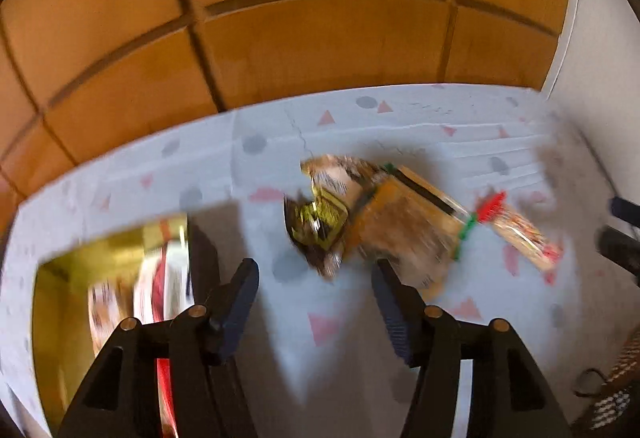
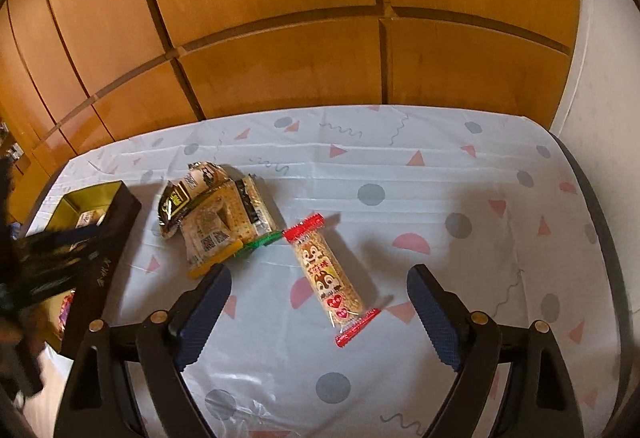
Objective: Organize snacks
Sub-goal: 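Reach the left tool to the pile and grasp the brown wafer pouch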
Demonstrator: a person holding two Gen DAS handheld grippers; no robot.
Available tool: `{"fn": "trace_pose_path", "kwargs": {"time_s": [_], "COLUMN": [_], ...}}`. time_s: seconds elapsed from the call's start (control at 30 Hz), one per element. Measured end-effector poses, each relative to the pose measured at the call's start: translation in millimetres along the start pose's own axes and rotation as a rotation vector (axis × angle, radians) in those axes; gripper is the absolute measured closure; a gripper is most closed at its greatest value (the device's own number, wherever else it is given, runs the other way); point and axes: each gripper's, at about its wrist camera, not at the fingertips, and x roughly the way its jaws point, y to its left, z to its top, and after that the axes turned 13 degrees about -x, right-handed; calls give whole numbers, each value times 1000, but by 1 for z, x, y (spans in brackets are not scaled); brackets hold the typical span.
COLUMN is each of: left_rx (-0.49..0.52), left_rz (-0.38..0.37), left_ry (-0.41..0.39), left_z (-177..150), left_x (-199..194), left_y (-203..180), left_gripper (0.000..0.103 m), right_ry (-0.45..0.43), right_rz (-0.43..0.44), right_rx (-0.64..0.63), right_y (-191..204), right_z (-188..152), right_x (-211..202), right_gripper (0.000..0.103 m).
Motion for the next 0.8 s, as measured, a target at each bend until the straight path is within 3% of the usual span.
{"fn": "trace_pose_path", "kwargs": {"time_s": [0.23, 0.43, 0.47, 0.5, 0.57, 0.6, 0.63, 0.67, 0.8], "left_rx": [117, 170, 179, 170, 81, 18, -11, -26, -111], "left_rz": [20, 2, 27, 37, -18, -52, -43, -40, -31], "left_ry": [13, 126, 137, 164, 177, 197, 186, 179, 181], "left_z": [31, 42, 43, 43, 48, 51, 53, 53, 46], "left_x": [43, 92, 100, 109, 115, 117, 115, 112, 95], "left_y": [-18, -28, -28, -25, -12, -3, 2, 4, 20], "left_gripper": [43, 41, 40, 39, 36, 41, 63, 71, 72], "right_ry": [-9, -9, -8, -6, -5, -4, -2, -1, 3], "right_rz": [24, 37, 38, 39, 41, 40, 38, 37, 28], "right_rx": [-24, -26, -23, -21, -22, -24, -29, -30, -42], "right_y": [7, 8, 8, 7, 8, 9, 9, 10, 13], "right_z": [2, 2, 2, 2, 3, 3, 3, 3, 2], "right_x": [-3, -3, -3, -3, -2, -2, -1, -1, 0], "right_gripper": [11, 11, 11, 11, 11, 11, 11, 11, 11]}}
